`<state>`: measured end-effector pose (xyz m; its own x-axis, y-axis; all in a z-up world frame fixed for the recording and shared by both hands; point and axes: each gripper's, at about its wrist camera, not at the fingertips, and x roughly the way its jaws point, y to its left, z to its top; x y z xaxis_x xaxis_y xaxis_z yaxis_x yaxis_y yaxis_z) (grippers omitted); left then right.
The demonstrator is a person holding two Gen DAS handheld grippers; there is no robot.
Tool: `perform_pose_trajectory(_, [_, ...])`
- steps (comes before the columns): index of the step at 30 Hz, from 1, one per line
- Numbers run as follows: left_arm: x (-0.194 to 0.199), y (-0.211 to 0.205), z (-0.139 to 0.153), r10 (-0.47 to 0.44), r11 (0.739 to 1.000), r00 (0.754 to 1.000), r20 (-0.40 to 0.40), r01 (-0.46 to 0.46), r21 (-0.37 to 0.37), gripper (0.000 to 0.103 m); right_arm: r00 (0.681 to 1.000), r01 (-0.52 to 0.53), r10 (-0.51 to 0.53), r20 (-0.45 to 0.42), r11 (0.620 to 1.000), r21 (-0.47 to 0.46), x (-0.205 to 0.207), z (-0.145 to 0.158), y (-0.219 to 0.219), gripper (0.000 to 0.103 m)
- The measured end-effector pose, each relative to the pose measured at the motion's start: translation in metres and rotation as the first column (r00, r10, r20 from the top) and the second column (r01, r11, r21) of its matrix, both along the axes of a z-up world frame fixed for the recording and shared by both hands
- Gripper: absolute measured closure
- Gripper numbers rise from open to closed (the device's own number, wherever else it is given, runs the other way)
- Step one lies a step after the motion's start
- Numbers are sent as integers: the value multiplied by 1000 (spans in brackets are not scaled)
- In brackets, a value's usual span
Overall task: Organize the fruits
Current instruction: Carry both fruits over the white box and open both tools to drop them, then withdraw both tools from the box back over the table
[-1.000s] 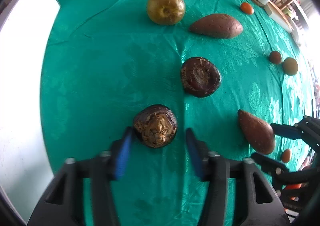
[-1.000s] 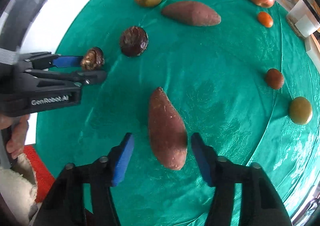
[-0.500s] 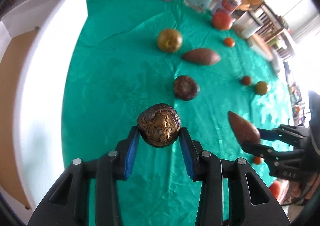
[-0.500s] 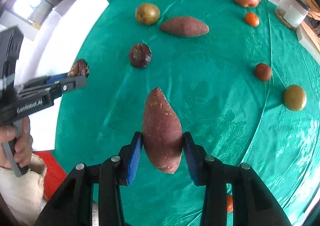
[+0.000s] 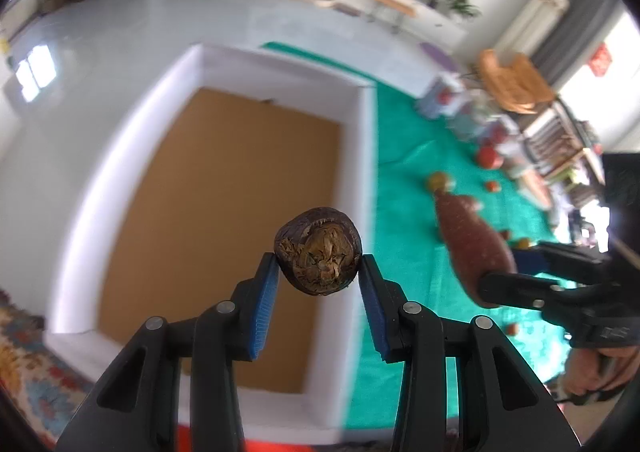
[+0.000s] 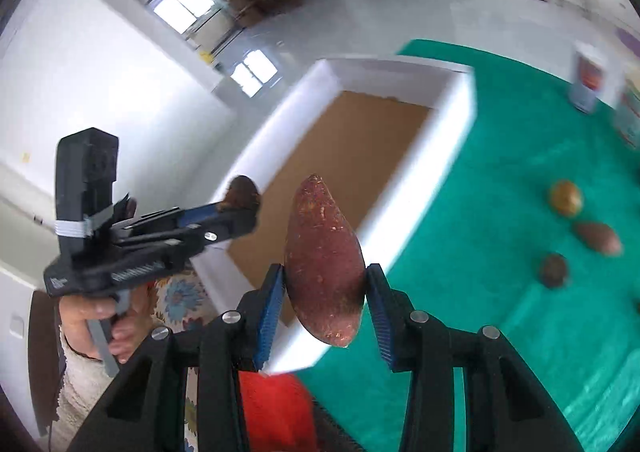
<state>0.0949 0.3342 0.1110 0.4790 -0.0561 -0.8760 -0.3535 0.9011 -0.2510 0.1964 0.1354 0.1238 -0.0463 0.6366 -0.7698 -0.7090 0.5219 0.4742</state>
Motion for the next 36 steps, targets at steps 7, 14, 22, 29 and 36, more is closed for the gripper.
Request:
perform_pose_trajectory(7, [-28, 53, -65, 92, 995, 985, -144, -87, 42, 61, 990, -118, 127, 53, 983, -143, -37, -43, 120, 62])
perform_pose_trajectory(14, [-34, 72, -118, 114, 993, 962, -247, -111, 26, 61, 987, -104, 135, 84, 946, -306, -46, -99, 164, 62])
perform_pose_trajectory(22, [-29, 75, -128, 143, 990, 953, -267, -137, 41, 52, 993, -55, 84, 81, 950, -308, -34, -125, 163, 62])
perform_pose_trajectory(29, [-21, 56, -95, 131, 990, 971, -198, -117, 83, 34, 993, 5, 21, 119, 977, -213, -15, -97, 142, 61])
perform_pose_trajectory(36, [-23, 23, -59, 71, 994, 990, -118, -61, 86, 31, 994, 38, -19, 112, 985, -170, -3, -68, 113, 61])
